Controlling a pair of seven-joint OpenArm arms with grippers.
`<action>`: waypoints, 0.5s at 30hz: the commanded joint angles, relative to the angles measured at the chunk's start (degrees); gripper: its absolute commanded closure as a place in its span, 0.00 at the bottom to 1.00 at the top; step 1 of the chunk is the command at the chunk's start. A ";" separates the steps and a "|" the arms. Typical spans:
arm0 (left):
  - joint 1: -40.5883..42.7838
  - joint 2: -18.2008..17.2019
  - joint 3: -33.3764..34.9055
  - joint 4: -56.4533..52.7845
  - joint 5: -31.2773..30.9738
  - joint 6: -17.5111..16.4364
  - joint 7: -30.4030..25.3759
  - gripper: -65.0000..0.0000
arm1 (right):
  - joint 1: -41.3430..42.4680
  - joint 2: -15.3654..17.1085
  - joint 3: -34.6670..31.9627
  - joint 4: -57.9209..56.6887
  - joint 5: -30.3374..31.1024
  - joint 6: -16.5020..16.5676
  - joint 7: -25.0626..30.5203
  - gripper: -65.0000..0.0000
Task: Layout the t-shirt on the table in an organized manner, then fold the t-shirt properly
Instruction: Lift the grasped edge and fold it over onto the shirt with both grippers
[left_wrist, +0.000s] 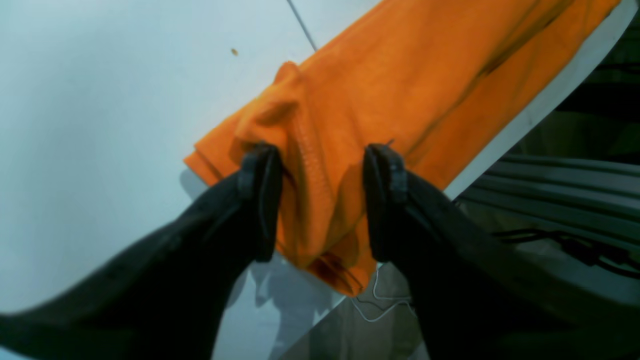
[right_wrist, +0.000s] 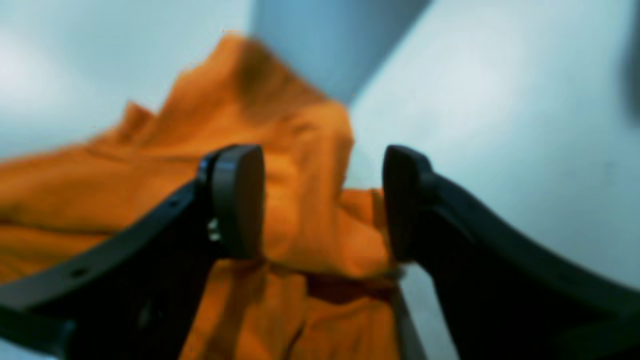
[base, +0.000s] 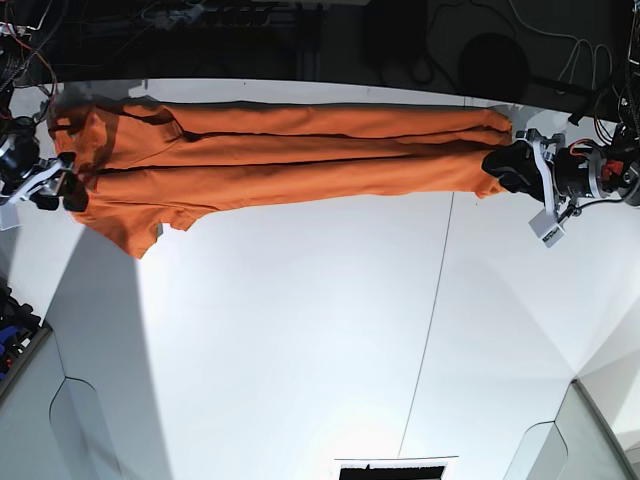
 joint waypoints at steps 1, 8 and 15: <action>-0.76 -1.27 -0.59 0.68 -1.16 -0.52 -0.79 0.55 | 1.03 1.27 2.03 1.09 2.19 -0.02 2.23 0.43; -0.74 -0.42 -0.59 0.68 -1.09 -0.52 -1.64 0.55 | 7.63 1.14 3.85 0.98 2.45 -0.04 2.82 0.43; -0.76 0.81 -0.59 0.68 -0.81 -0.52 -1.66 0.55 | 12.74 1.14 -10.60 -3.48 -9.18 -1.16 6.78 0.43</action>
